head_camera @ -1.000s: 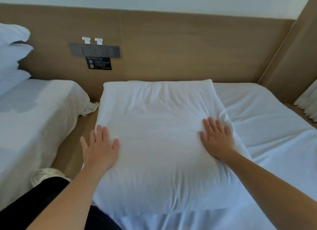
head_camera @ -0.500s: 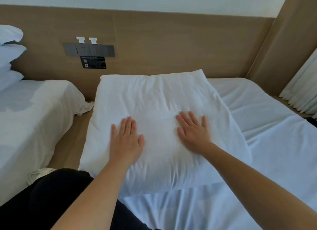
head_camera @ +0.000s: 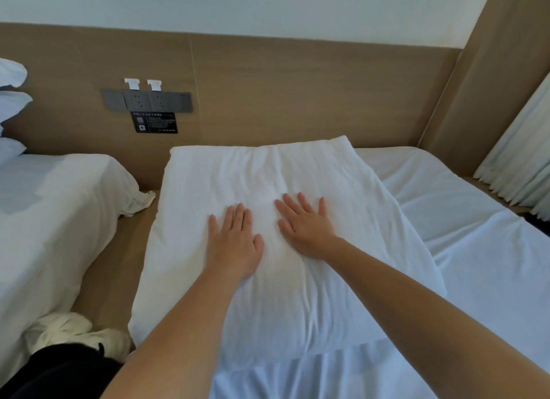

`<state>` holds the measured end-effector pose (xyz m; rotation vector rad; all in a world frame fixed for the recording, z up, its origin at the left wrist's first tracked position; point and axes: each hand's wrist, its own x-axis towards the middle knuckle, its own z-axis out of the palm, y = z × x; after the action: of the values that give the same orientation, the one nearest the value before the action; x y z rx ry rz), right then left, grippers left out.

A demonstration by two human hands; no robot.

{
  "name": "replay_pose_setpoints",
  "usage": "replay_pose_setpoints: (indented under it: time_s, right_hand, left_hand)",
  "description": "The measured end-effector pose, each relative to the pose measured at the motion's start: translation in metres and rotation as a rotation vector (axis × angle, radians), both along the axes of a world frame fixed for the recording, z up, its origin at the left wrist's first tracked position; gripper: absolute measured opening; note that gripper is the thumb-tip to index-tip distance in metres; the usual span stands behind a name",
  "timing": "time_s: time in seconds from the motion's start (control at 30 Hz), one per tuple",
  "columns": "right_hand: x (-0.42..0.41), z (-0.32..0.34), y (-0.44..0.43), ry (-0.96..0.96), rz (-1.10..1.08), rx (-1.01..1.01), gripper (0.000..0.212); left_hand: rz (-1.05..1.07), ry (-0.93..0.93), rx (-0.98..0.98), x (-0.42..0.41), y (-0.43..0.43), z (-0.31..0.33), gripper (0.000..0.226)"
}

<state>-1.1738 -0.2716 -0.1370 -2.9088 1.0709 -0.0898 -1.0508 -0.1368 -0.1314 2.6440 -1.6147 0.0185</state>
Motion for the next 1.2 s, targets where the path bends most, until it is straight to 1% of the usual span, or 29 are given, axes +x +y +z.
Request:
replay_pose_setpoints:
  time_s: [0.23,0.47,0.6,0.77,0.9,1.0,1.13,1.2]
  right_hand:
    - [0.058,-0.010,-0.066,0.004,-0.025,-0.036,0.057]
    - [0.131,-0.019,-0.141,-0.009,-0.026,-0.041,0.057]
    - [0.157,-0.033,-0.177,-0.053,-0.061,-0.052,0.057]
    - [0.177,-0.055,-0.214,-0.060,-0.102,-0.084,0.056]
    - [0.175,-0.061,-0.238,-0.015,-0.155,-0.123,0.053]
    - [0.162,-0.058,-0.258,0.058,-0.240,-0.133,0.053]
    - [0.111,-0.044,-0.281,0.090,-0.427,-0.094,0.052]
    - [0.077,-0.040,-0.285,0.096,-0.513,-0.019,0.051]
  left_hand:
    - [-0.013,-0.058,0.014,0.045,-0.066,-0.008,0.064]
    - [-0.015,-0.081,0.026,0.105,-0.157,-0.018,0.061]
    - [0.019,-0.092,0.001,0.134,-0.203,-0.028,0.061]
    - [0.088,-0.096,-0.006,0.167,-0.234,-0.050,0.063]
    - [0.181,-0.111,0.029,0.202,-0.239,-0.063,0.065]
    - [0.240,-0.122,0.051,0.223,-0.230,-0.067,0.066]
    - [0.308,-0.084,0.014,0.235,-0.206,-0.071,0.064]
    - [0.362,-0.063,0.001,0.236,-0.198,-0.068,0.066]
